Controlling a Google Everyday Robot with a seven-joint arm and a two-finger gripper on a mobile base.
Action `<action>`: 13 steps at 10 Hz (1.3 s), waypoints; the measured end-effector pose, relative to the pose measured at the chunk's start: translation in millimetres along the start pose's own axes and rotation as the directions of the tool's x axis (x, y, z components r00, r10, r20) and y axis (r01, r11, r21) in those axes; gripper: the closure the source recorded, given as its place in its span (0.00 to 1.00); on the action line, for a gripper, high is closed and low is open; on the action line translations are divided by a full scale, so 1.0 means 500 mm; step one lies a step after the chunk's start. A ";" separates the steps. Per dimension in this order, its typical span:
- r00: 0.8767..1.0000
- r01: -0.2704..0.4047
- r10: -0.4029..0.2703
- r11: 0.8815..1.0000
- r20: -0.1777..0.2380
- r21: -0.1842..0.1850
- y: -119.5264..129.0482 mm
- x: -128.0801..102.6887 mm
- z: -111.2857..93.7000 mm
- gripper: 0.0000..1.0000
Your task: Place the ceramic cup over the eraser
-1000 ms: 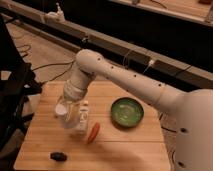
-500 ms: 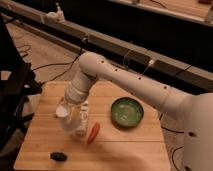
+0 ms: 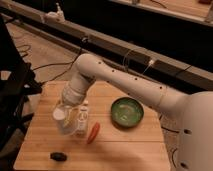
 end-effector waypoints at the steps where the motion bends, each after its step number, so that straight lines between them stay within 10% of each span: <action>1: 1.000 0.022 -0.022 0.999 0.003 -0.031 0.009 -0.022 0.027 1.00; 13: 0.996 0.069 -0.061 0.986 0.059 -0.152 0.085 -0.097 0.191 0.89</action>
